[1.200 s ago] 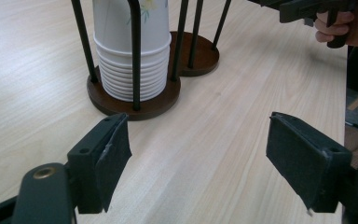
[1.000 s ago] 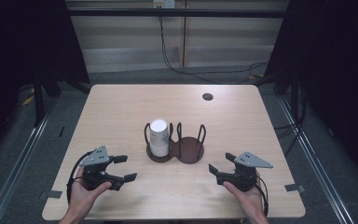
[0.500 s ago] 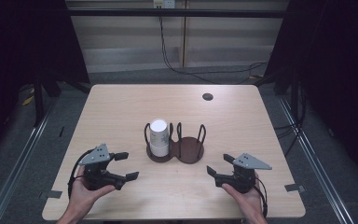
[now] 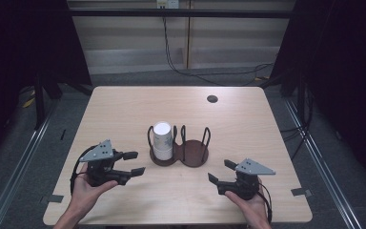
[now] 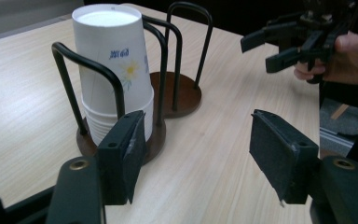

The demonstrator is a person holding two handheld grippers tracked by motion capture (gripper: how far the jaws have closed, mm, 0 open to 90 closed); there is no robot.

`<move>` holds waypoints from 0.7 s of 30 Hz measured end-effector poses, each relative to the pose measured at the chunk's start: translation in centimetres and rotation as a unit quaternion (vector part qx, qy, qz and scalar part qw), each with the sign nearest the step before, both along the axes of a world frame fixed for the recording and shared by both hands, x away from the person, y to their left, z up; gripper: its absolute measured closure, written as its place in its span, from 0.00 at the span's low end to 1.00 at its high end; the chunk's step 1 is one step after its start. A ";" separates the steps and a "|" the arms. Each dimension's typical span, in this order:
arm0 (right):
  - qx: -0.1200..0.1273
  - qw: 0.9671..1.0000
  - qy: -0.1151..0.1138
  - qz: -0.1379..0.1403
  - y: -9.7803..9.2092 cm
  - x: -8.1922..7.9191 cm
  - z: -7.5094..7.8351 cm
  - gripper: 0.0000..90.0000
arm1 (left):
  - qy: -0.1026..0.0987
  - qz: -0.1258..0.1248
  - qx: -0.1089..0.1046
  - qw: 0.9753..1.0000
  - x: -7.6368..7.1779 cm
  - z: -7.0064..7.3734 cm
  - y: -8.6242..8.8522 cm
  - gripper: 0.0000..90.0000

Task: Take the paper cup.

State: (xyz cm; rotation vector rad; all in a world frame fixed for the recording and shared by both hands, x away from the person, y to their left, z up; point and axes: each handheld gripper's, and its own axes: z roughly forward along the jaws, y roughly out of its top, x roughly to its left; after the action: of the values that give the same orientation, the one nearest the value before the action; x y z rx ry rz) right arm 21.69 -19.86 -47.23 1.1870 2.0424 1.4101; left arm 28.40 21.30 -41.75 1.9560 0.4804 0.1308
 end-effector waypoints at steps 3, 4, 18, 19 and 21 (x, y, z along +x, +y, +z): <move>-0.002 1.000 0.001 0.005 0.1 -0.1 0.0 0.21 | 0.002 0.000 0.003 1.000 0.3 0.1 -0.3 0.41; -0.003 1.000 0.001 0.006 0.2 -0.1 0.0 0.21 | 0.000 -0.001 0.009 1.000 0.4 0.2 -0.6 0.41; -0.009 1.000 0.002 0.018 0.5 -0.1 0.0 0.20 | -0.016 -0.001 0.030 0.999 2.8 2.4 -1.6 0.49; -0.007 1.000 0.003 0.020 0.5 -0.1 0.0 0.20 | -0.018 0.002 0.027 0.999 2.9 2.7 -1.7 0.49; -0.011 1.000 0.004 0.027 0.7 -0.1 -0.1 0.20 | -0.012 0.002 0.028 1.000 3.4 3.1 -1.7 0.50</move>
State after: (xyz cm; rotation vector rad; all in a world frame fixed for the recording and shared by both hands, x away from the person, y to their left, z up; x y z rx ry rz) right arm 21.56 -19.19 -47.34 1.1374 2.1044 1.4055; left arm 31.84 19.59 -38.63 2.0063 0.4700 0.1719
